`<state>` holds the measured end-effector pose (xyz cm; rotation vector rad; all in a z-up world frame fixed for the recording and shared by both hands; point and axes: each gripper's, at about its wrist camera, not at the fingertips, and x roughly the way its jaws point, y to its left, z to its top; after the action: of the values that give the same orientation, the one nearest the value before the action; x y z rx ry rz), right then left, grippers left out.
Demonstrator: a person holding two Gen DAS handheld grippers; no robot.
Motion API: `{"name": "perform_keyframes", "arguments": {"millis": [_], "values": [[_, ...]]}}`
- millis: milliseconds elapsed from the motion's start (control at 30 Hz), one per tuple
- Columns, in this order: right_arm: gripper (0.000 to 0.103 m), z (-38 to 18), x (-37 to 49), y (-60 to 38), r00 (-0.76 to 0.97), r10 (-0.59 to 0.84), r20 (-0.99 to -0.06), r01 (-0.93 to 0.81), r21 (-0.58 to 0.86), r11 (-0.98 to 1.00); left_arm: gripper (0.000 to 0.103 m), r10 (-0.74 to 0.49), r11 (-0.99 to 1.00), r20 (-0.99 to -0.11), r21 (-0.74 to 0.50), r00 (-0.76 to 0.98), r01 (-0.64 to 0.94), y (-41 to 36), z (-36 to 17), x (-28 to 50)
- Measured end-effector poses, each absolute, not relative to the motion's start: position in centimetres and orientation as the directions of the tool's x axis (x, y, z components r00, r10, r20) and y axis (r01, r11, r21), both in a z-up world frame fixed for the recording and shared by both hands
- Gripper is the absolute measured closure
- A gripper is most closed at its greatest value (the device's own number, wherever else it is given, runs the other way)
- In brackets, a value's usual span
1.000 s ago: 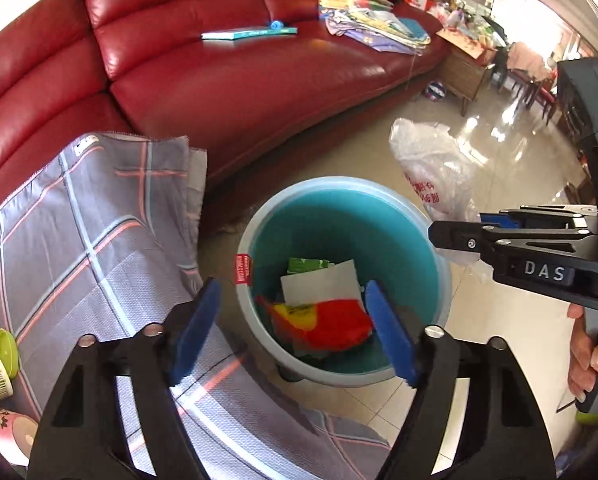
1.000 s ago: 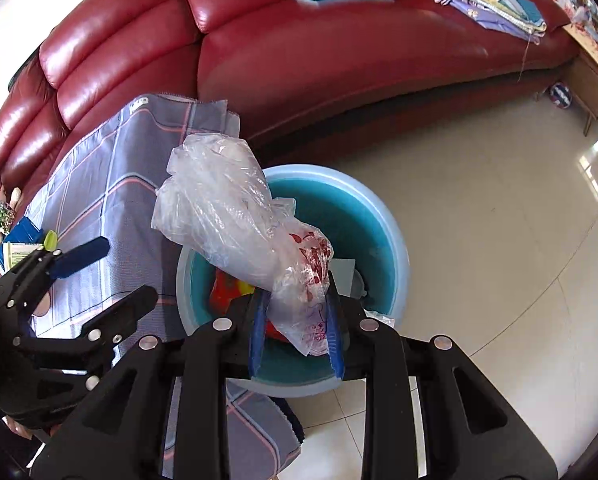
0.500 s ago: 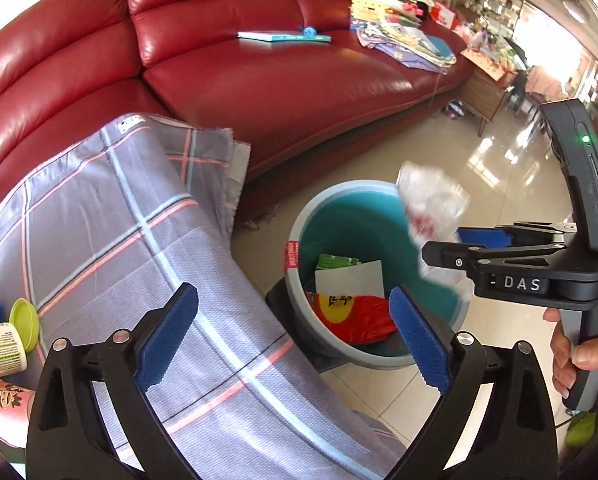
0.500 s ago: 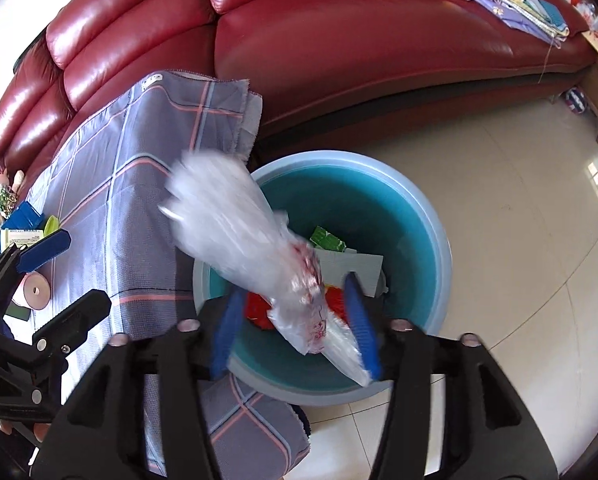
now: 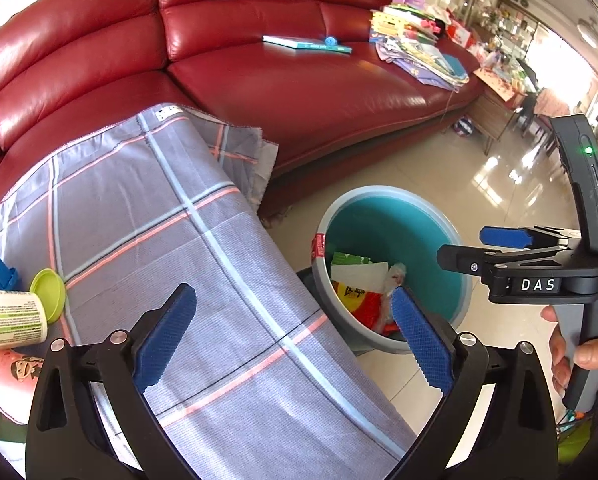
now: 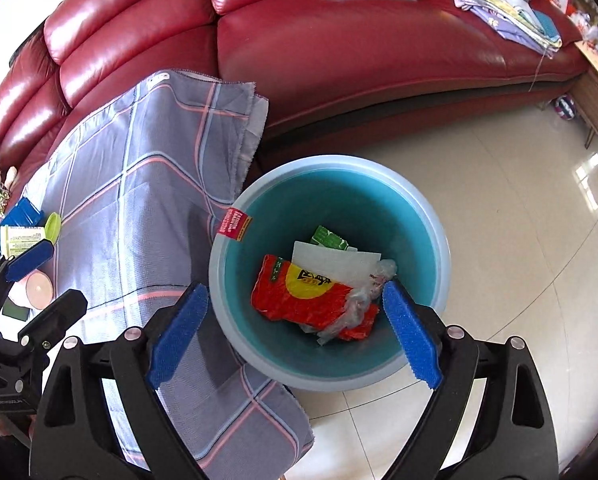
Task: Collect trash
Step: 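Carry both bags over the bucket and open both tools to drop them, then move both tools back toward the table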
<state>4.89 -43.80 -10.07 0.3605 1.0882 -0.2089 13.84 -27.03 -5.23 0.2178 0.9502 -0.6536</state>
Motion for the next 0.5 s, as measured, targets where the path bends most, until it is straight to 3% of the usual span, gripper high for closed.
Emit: {"name": "perform_keyframes", "arguments": {"millis": [500], "values": [[0.017,-6.2,4.7,-38.0,0.481,-0.007,-0.877,0.26,0.135,0.956,0.004,-0.419,0.829,-0.772,-0.112,0.478,0.547,-20.9,-1.8,12.2]]}}
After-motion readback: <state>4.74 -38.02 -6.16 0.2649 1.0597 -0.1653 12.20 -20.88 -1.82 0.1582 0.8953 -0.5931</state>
